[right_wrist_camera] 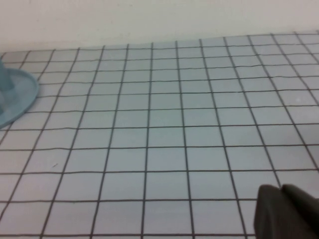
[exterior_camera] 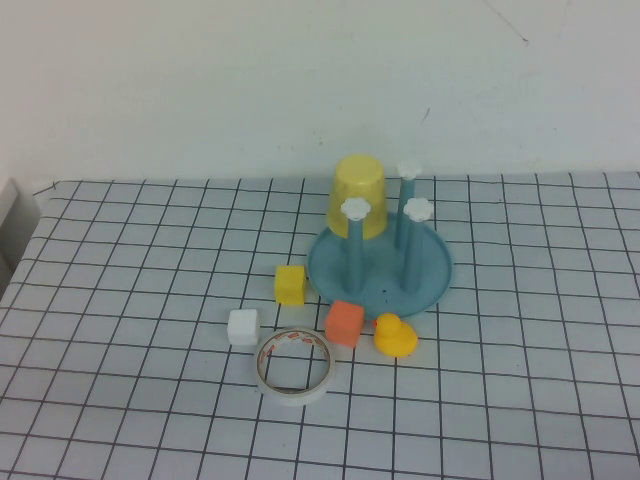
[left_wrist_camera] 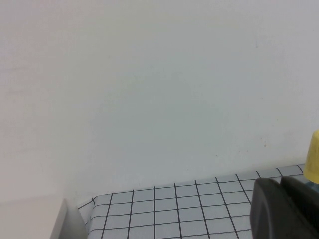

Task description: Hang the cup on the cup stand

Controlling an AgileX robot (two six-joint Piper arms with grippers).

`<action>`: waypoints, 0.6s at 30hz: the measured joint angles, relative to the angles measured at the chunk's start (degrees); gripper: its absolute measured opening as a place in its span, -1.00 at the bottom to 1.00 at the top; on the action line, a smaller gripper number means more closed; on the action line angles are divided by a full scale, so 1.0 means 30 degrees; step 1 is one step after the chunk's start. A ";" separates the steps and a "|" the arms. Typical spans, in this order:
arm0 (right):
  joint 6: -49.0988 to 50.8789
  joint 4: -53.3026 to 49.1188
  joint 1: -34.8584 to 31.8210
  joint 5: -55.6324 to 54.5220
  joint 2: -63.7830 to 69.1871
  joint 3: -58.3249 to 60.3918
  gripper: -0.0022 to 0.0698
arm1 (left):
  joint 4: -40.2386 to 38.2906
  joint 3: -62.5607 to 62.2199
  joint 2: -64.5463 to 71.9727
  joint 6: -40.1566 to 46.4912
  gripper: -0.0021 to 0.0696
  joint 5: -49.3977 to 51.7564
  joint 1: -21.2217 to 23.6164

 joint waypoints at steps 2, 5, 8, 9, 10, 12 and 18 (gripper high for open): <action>0.0044 0.0000 0.0308 0.0084 0.0000 0.0000 -0.94 | 0.0000 0.0000 0.0000 0.0000 -0.95 0.0000 0.0000; 0.0044 0.0000 0.0393 0.0079 0.0000 0.0000 -0.94 | 0.0000 0.0000 0.0000 0.0000 -0.95 0.0000 0.0000; 0.0044 0.0000 0.0423 0.0090 0.0000 0.0000 -0.94 | 0.0000 0.0000 0.0000 0.0000 -0.95 0.0000 0.0000; 0.0044 0.0000 0.0423 0.0090 0.0000 0.0000 -0.94 | 0.0000 0.0000 0.0000 0.0000 -0.95 0.0000 0.0000; 0.0044 0.0000 0.0423 0.0122 0.0000 0.0000 -0.94 | 0.0000 0.0000 0.0000 0.0000 -0.95 0.0000 0.0000; 0.0044 0.0000 0.0423 0.0122 0.0000 0.0000 -0.94 | 0.0000 0.0000 0.0000 0.0000 -0.95 0.0000 0.0000; 0.0044 0.0000 0.0423 0.0122 0.0000 0.0000 -0.94 | 0.0000 0.0000 0.0000 0.0000 -0.95 0.0000 0.0000</action>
